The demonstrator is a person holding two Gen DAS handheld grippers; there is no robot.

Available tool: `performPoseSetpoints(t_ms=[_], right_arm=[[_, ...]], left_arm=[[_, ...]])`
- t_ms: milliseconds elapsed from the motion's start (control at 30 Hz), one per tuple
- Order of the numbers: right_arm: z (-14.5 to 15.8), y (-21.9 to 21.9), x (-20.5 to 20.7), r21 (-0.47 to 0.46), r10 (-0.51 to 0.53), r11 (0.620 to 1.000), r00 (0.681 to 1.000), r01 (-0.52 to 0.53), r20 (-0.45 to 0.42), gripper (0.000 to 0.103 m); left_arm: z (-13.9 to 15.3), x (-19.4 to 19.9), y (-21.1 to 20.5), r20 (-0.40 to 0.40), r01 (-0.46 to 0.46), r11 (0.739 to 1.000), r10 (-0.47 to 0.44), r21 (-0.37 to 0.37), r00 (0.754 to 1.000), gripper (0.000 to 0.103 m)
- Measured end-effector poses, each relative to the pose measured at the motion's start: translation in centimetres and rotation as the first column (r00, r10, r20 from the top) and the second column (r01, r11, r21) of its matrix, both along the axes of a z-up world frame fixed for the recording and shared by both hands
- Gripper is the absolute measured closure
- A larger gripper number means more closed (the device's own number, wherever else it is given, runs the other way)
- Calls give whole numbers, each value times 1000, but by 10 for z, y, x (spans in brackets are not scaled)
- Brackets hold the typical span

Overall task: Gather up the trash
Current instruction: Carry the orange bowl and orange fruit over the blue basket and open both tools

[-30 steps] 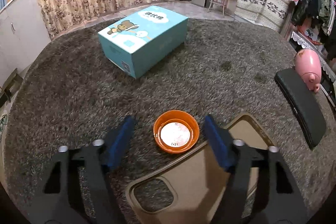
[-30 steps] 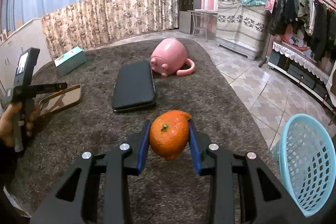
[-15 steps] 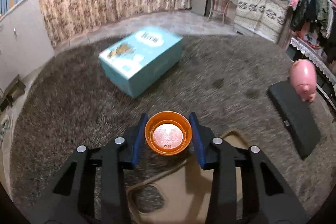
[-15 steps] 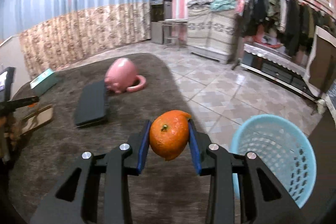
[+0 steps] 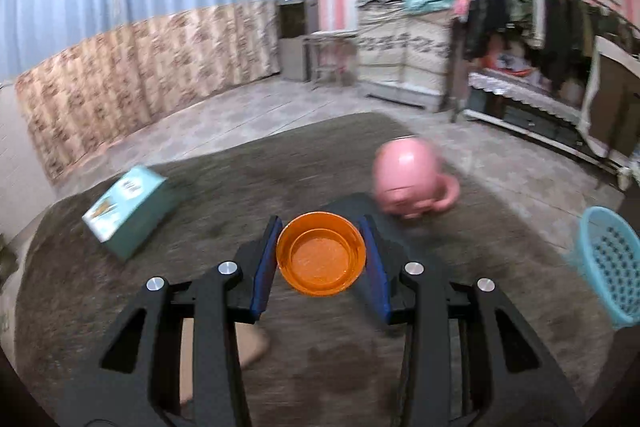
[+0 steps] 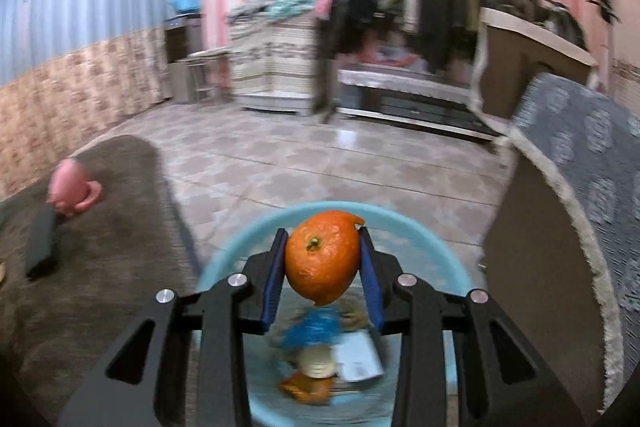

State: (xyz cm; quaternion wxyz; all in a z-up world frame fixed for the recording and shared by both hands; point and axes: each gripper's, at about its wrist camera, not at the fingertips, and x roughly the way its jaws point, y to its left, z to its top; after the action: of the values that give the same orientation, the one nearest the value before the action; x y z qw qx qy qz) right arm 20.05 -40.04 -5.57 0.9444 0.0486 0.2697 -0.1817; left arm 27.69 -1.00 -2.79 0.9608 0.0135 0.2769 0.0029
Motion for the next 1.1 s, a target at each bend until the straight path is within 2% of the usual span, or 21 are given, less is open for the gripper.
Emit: performPoseSetpoints(t_ms=[133, 267, 433, 767, 900, 1100], right_arm=[[-6, -36, -10, -6, -96, 995, 995, 96, -14, 68], [-14, -65, -22, 38, -169, 985, 986, 169, -15, 68], [-17, -75, -26, 31, -194, 980, 981, 194, -14, 68], [-23, -93, -37, 38, -242, 969, 970, 242, -22, 68], [-28, -107, -44, 61, -279, 958, 960, 280, -26, 68], [-35, -121, -51, 94, -316, 943, 948, 318, -33, 68]], left_arm=[[4, -2, -49, 23, 93, 996, -92, -4, 995, 64], [1, -5, -99, 28, 182, 983, -181, -28, 983, 64], [-11, -9, -161, 27, 284, 959, -283, -20, 959, 64], [-33, -19, -269, 5, 471, 882, -471, -18, 882, 64], [-41, -29, -310, 8, 533, 846, -533, 19, 846, 64], [-48, -31, -346, -20, 584, 812, -584, 4, 812, 64]])
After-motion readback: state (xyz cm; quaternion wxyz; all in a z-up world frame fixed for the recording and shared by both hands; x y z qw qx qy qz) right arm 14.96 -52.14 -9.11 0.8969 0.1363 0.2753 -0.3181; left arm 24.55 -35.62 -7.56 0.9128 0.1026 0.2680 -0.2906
